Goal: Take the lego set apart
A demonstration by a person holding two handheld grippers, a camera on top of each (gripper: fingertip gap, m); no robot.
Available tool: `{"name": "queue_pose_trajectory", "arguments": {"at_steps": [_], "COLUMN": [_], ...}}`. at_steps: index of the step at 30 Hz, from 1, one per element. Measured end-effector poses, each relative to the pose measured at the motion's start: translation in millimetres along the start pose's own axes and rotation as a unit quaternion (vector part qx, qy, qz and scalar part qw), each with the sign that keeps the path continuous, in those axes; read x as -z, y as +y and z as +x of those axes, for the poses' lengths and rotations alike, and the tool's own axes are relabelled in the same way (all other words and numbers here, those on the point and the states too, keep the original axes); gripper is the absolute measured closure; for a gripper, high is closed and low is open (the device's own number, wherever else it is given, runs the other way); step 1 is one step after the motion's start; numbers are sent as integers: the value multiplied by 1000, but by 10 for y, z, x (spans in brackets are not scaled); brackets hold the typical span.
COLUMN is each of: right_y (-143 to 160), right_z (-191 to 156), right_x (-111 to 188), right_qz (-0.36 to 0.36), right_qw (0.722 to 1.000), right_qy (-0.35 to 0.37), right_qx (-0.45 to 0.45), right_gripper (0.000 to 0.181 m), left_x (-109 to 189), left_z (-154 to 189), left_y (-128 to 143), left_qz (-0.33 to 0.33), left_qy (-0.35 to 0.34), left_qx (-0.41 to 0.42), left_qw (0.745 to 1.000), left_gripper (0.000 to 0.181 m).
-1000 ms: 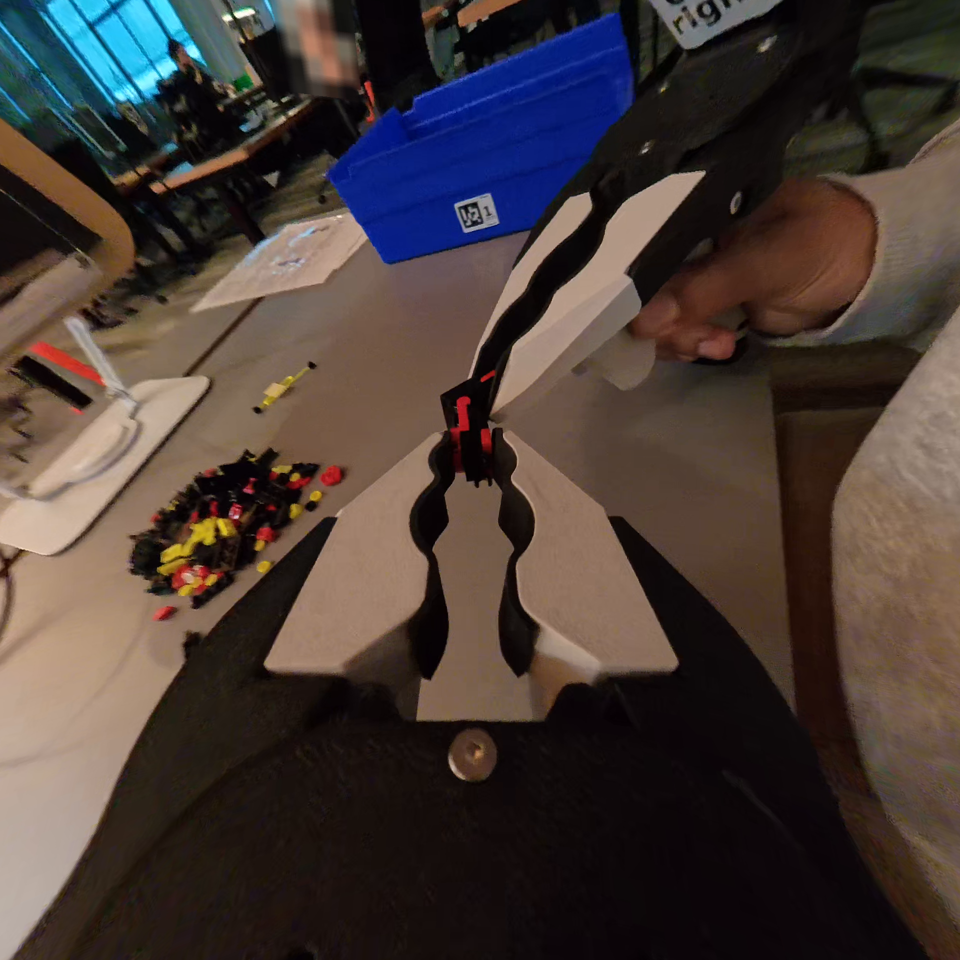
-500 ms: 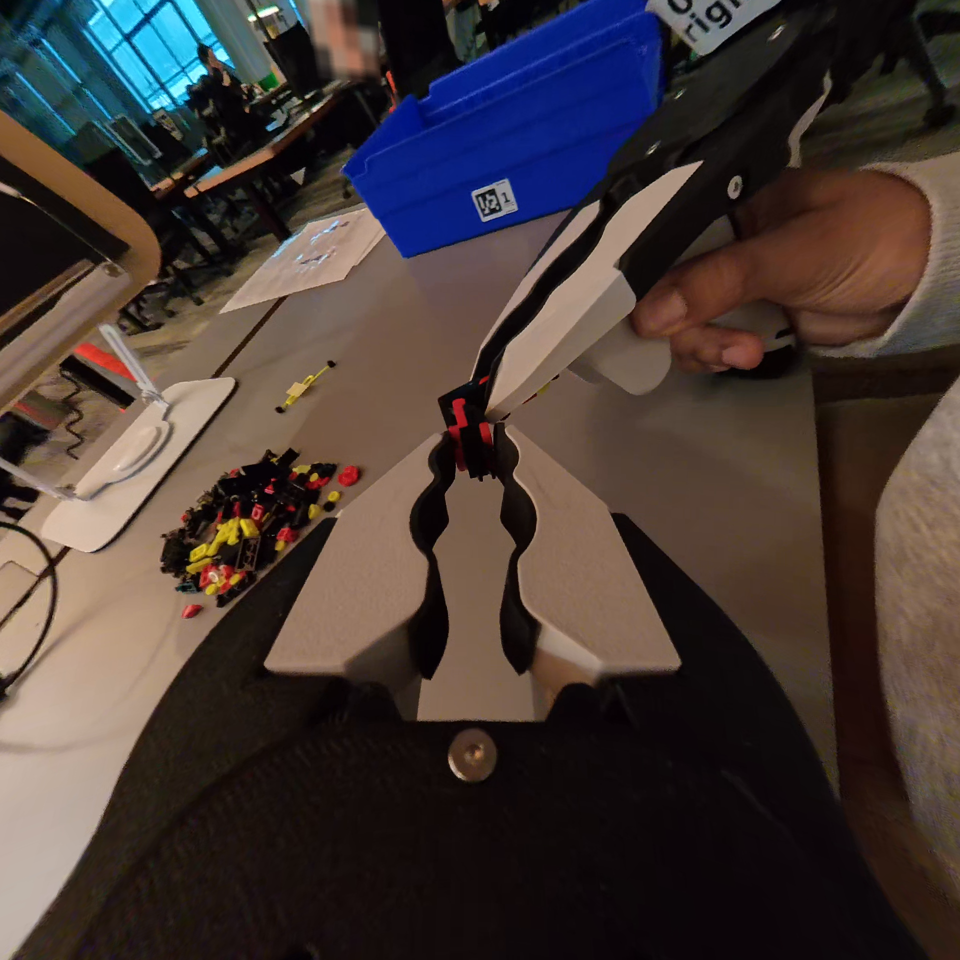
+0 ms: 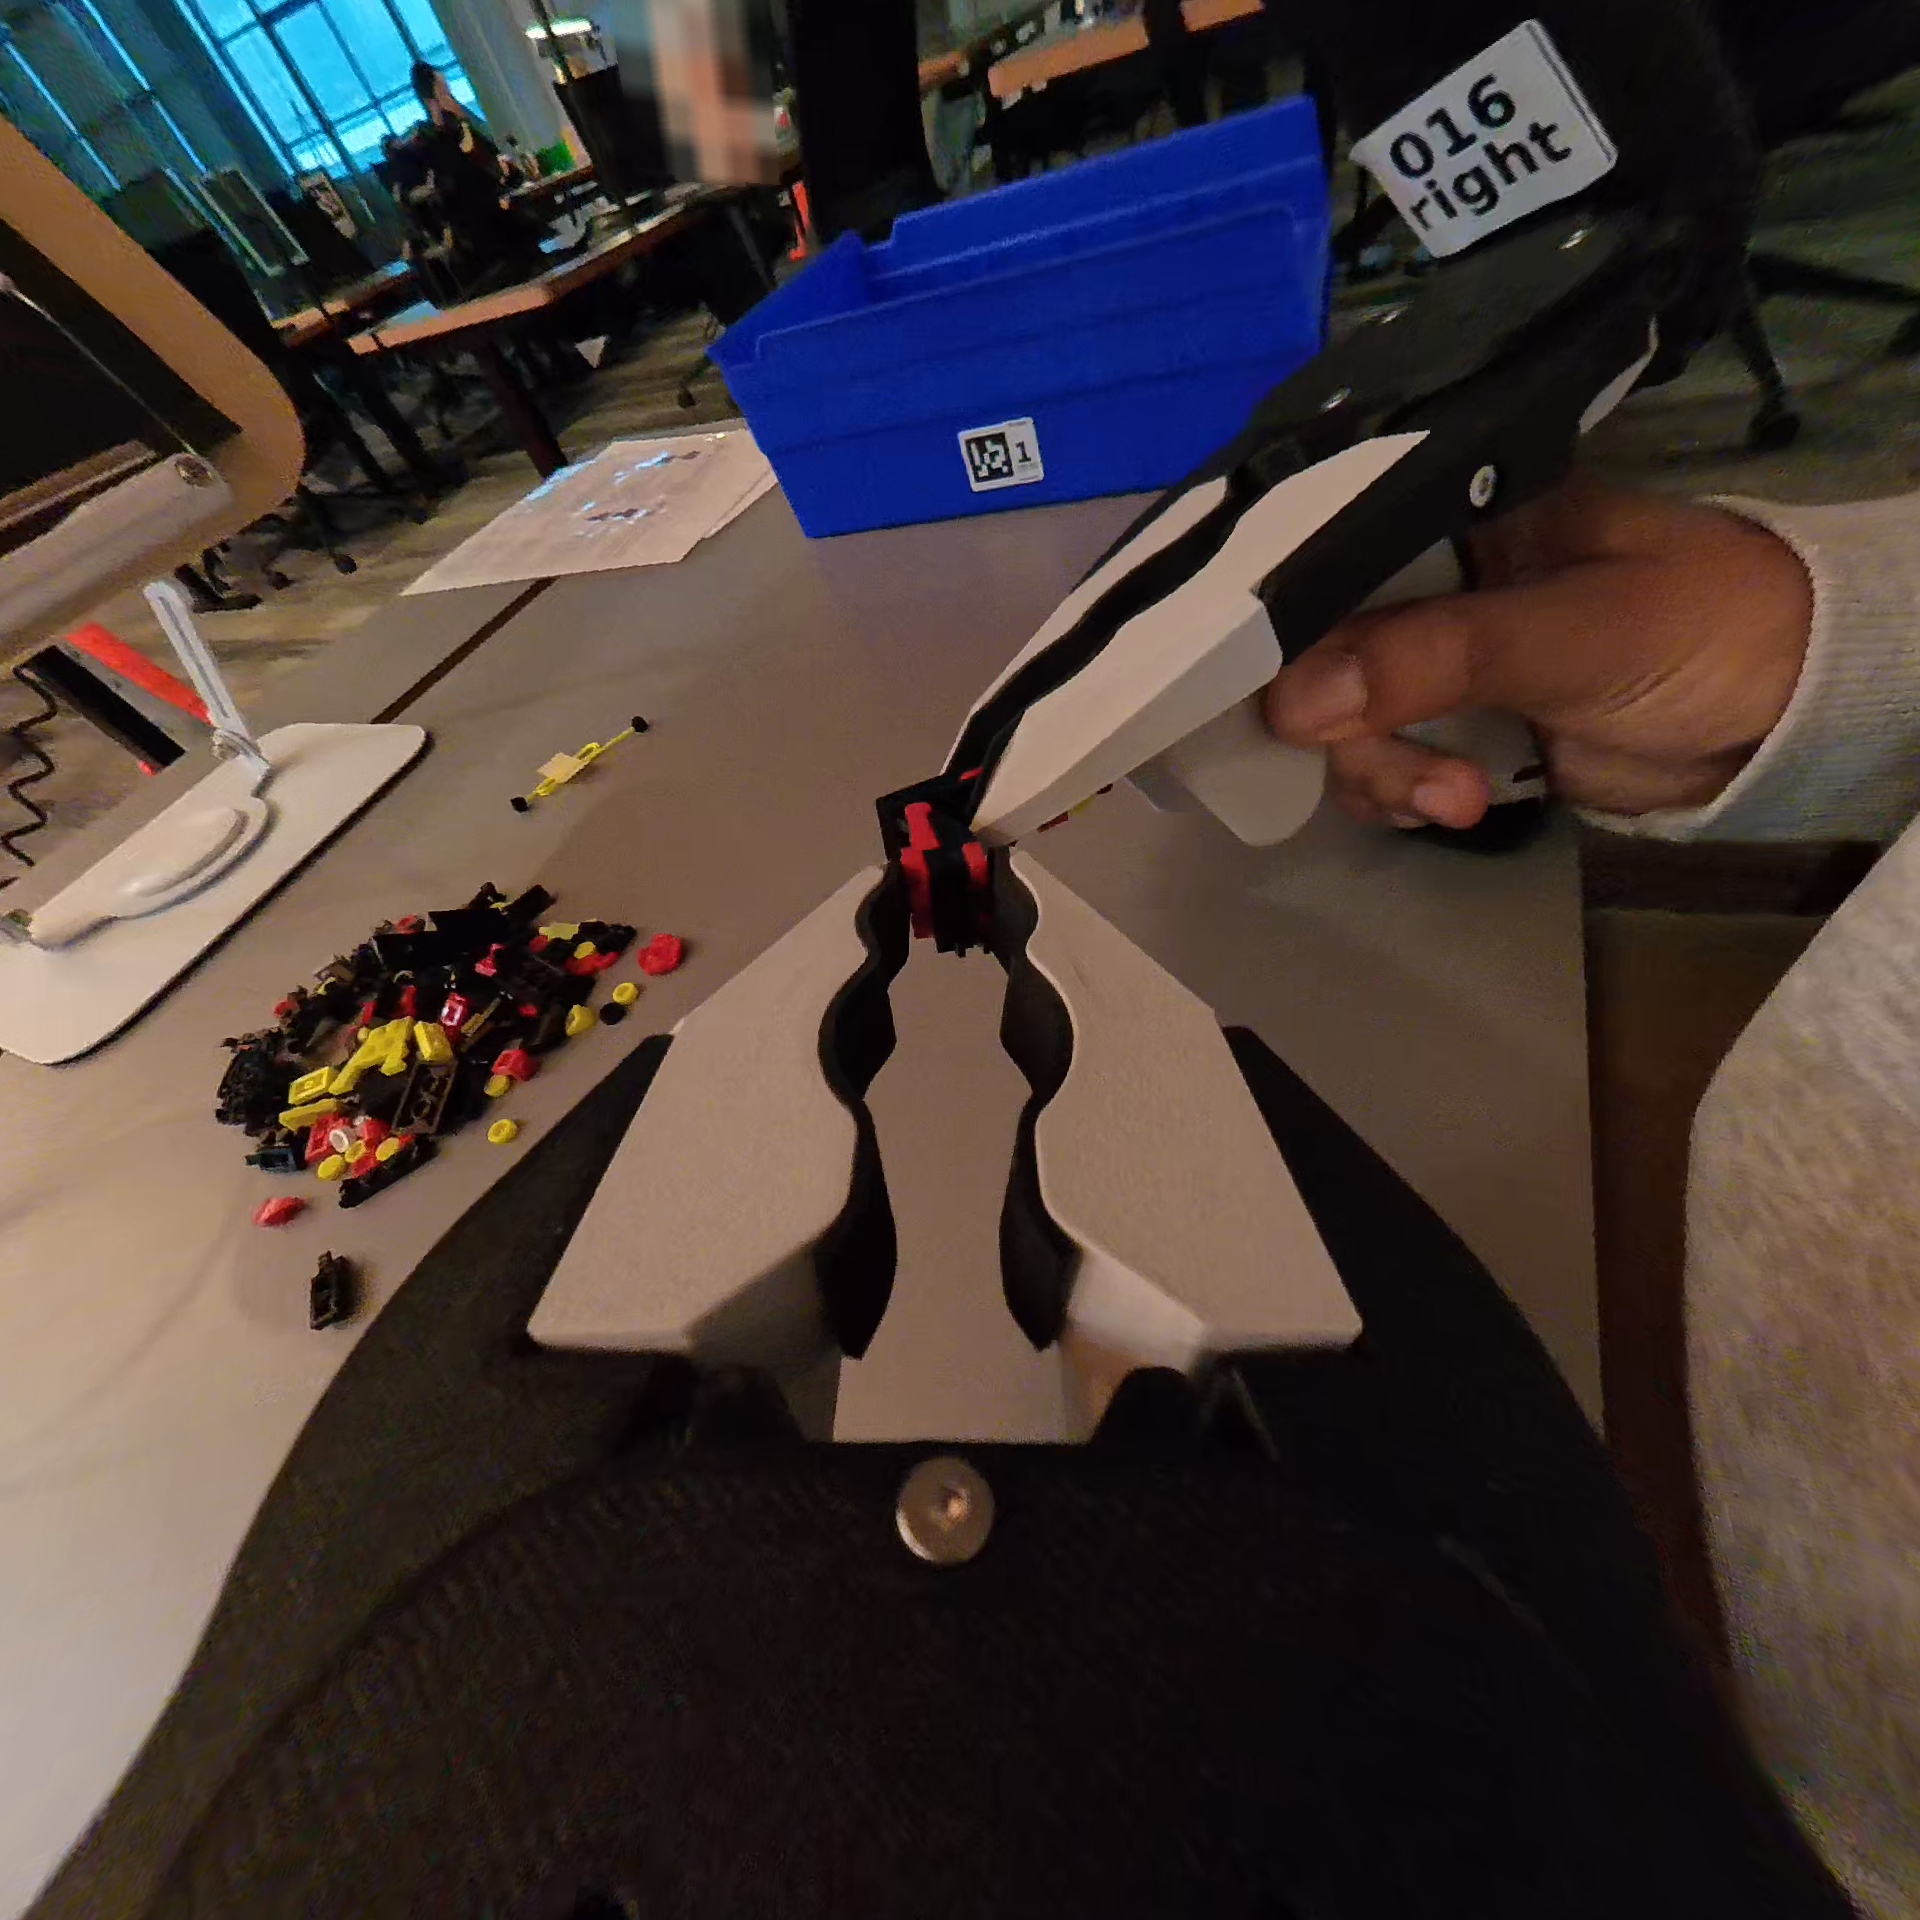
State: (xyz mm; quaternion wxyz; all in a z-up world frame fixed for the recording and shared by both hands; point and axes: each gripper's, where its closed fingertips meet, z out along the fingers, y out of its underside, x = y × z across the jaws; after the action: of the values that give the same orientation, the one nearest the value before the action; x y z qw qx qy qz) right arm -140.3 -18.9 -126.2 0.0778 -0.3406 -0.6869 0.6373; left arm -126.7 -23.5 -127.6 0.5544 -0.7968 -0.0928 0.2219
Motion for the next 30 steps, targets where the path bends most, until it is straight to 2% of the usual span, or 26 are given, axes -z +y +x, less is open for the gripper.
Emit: {"name": "queue_pose_trajectory", "arguments": {"at_steps": [4,7,13,16,20,24,30], "right_y": [-8,2,-20,-14,-19,-29,-39], "right_z": [4,6,-26,-6,53,61,33], "right_x": [3,1,13,9,13,17,15], "right_qz": [6,1,12,11,4,6,15], "right_qw": [999,1000,995,995,999,999,996], "right_qy": [-14,-12,-51,-48,-15,-8,-40], "right_qx": [-34,-26,-81,-87,-41,-32,-76], "right_gripper": [166,166,166,166,165,165,165], "left_x": [-4,-7,23,2,-58,-61,-31], "left_z": [-5,-6,18,10,-25,-24,-13], "left_y": [-12,-2,-65,-46,-20,-34,-69], "left_qz": [-3,-8,25,16,-20,-10,17], "left_qy": [-20,-26,18,-1,-66,-57,-17], "left_qx": [-42,-58,24,0,-37,-9,39], "left_qw": [999,998,999,1000,997,998,999], "left_gripper": [164,164,164,164,164,164,164]}}
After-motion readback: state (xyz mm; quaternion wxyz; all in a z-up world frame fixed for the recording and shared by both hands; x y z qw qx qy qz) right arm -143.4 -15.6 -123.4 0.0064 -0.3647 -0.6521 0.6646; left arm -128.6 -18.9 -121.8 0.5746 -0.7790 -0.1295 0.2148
